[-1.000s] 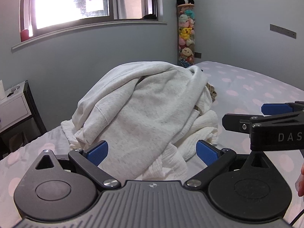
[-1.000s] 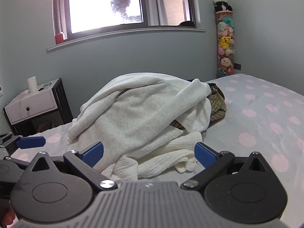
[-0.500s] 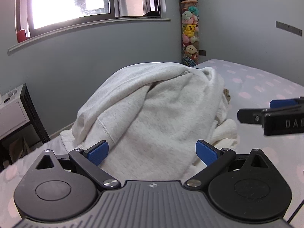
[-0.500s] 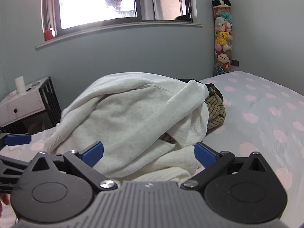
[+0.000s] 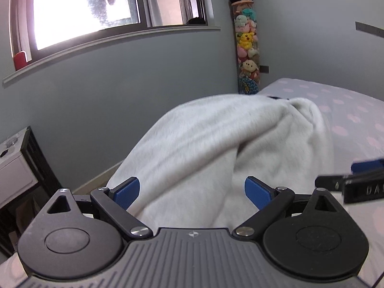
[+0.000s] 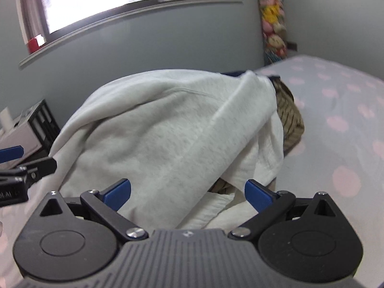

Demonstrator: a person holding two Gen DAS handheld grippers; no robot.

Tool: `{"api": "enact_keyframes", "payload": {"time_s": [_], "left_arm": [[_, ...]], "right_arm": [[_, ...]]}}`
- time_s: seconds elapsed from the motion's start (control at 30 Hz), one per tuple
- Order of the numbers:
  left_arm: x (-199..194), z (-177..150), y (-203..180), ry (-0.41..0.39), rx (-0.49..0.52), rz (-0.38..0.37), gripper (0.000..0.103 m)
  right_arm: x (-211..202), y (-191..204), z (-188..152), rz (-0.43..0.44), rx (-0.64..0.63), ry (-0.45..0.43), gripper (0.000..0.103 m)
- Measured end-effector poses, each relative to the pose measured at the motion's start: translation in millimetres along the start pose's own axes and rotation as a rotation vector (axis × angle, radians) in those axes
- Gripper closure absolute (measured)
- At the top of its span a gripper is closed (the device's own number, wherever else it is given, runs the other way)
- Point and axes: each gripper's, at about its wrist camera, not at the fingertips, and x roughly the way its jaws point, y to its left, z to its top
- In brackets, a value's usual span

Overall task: Fold clothes
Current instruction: 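Grasp the grey sweatshirt with both grippers and lift it off the pile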

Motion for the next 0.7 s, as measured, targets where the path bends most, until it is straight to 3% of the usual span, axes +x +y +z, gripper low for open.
{"api": "enact_keyframes", "payload": {"time_s": [0.03,0.1,0.13,0.2,0.23,0.27,0.3,0.33,0.37,0.47,0.57,0.7], "left_arm": [[8.2,3.6,-2.9,0.001,0.016,0.001,0.007],[22.7,9.1,-8.4,-0.002,0.043,0.021,0.010],[28.8,11.7,-11.3,-0.009,0.053,0.037,0.016],[36.8,18.9,-14.4,-0.006,0.052,0.044,0.024],[39.6,22.8,-14.4,-0.004,0.048,0.029,0.030],[42.2,26.7,-14.1,-0.003,0.043,0.012,0.041],[44.8,30.7,-13.7,-0.001,0.039,-0.006,0.050],[46.1,34.8,-11.4,-0.002,0.030,-0.035,0.071],[46.2,39.1,-8.9,0.004,0.017,-0.058,0.084],[34.8,53.6,-6.4,-0.006,0.000,-0.062,0.092],[5.9,69.8,-8.1,-0.068,-0.003,-0.055,0.101],[-51.6,101.5,-16.2,-0.182,0.010,-0.091,0.101]], "right_arm": [[4.8,-1.7,1.8,0.001,0.014,0.002,0.004],[15.1,-2.4,6.7,-0.005,0.022,0.011,0.023],[20.0,-2.1,9.1,-0.014,0.016,0.019,0.028],[25.5,-3.6,13.9,-0.024,0.017,0.019,0.055],[26.5,-5.2,16.3,-0.025,0.024,0.012,0.061],[26.9,-6.7,18.7,-0.027,0.030,0.004,0.082],[22.4,-7.7,22.3,-0.040,0.026,-0.019,0.096],[17.6,-8.8,25.9,-0.052,0.022,-0.043,0.095],[9.8,-9.8,29.5,-0.050,0.016,-0.073,0.096],[-18.5,-10.4,43.8,-0.047,-0.031,-0.162,0.098],[-52.6,-13.6,59.4,-0.071,-0.051,-0.258,0.099],[-107.1,-29.9,79.9,-0.093,-0.018,-0.375,0.100]]}}
